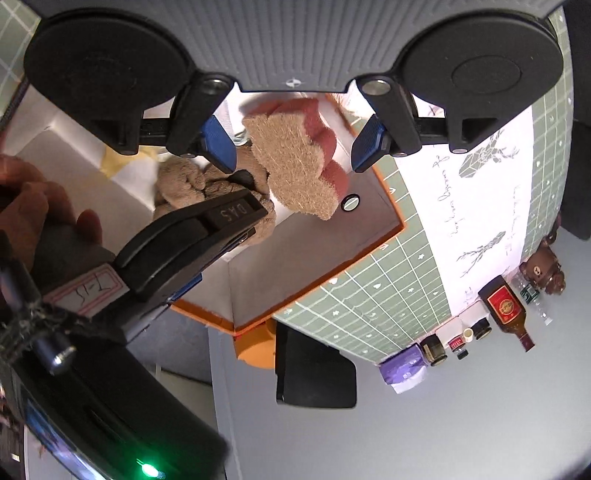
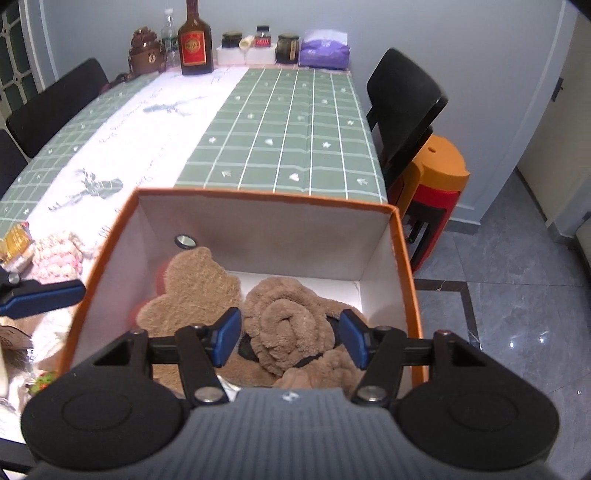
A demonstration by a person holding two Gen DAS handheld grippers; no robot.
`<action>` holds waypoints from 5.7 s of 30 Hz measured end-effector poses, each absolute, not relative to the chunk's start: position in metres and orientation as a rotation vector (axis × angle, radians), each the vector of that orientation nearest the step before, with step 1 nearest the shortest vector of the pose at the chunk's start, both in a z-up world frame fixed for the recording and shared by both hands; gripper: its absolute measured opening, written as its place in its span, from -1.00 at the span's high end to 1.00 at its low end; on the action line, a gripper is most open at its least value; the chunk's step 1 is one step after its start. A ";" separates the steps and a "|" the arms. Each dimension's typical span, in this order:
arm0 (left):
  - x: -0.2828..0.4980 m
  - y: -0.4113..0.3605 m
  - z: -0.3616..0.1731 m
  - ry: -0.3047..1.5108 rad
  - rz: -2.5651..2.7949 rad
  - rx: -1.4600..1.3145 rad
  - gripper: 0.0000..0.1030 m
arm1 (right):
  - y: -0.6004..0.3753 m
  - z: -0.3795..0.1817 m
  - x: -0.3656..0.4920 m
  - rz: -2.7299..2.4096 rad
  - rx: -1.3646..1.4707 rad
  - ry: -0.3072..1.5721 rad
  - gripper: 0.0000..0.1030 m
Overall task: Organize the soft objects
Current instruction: 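Open both tools to release the bear and sponge into the box, then move both tools back toward the red knitted strawberry and towel, then lower both tools toward the white crumpled cloth and grey terry towel, then grasp the white crumpled cloth with the right tool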
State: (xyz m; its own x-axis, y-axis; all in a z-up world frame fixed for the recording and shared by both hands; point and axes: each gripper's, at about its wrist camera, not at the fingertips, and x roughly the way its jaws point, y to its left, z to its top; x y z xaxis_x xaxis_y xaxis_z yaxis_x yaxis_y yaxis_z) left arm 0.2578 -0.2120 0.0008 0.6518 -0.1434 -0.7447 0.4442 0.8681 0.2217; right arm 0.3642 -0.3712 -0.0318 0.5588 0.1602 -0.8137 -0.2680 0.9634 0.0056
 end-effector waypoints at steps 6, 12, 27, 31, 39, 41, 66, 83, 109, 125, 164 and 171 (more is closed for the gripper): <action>0.224 -0.191 0.020 0.722 -0.351 0.299 -0.62 | -0.367 -0.012 0.329 0.238 -0.099 0.865 -0.15; 0.184 -0.164 0.023 0.641 -0.333 0.224 -0.62 | -0.359 -0.003 0.278 0.223 -0.042 0.739 -0.17; 0.102 -0.077 0.002 0.531 -0.262 0.053 -0.62 | -0.319 -0.022 0.149 0.266 0.053 0.558 -0.33; 0.081 -0.055 -0.008 0.519 -0.215 -0.001 -0.62 | -0.305 -0.026 0.121 0.323 0.076 0.527 -0.43; 0.045 -0.019 -0.027 0.501 -0.148 -0.054 -0.62 | -0.277 -0.040 0.081 0.379 0.069 0.472 -0.43; 0.038 -0.015 -0.031 0.482 -0.137 -0.041 -0.62 | -0.270 -0.046 0.072 0.383 0.052 0.463 -0.43; 0.043 0.035 -0.066 0.548 -0.066 -0.095 -0.56 | -0.210 -0.099 0.072 0.381 -0.107 0.540 -0.48; 0.082 0.045 -0.089 0.741 -0.136 -0.127 -0.08 | -0.186 -0.110 0.112 0.474 -0.136 0.654 -0.18; 0.044 0.013 -0.080 0.807 -0.257 -0.273 0.88 | -0.203 -0.106 0.102 0.404 -0.088 0.708 0.48; 0.035 0.042 -0.069 0.750 -0.078 -0.232 0.11 | -0.216 -0.106 0.071 0.351 0.110 0.720 -0.81; 0.045 0.012 -0.096 0.864 -0.387 -0.145 0.88 | -0.178 -0.126 0.090 0.449 0.055 0.837 0.24; 0.044 0.023 -0.088 0.850 -0.322 -0.135 0.63 | -0.186 -0.122 0.087 0.484 0.051 0.806 0.55</action>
State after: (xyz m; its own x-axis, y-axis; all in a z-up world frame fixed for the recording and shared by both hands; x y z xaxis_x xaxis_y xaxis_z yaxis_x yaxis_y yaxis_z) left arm 0.0439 0.0227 -0.0879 0.6152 -0.3317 -0.7152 0.2252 0.9433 -0.2438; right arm 0.0874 -0.1857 -0.1219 0.5901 0.4345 -0.6805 -0.3960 0.8903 0.2250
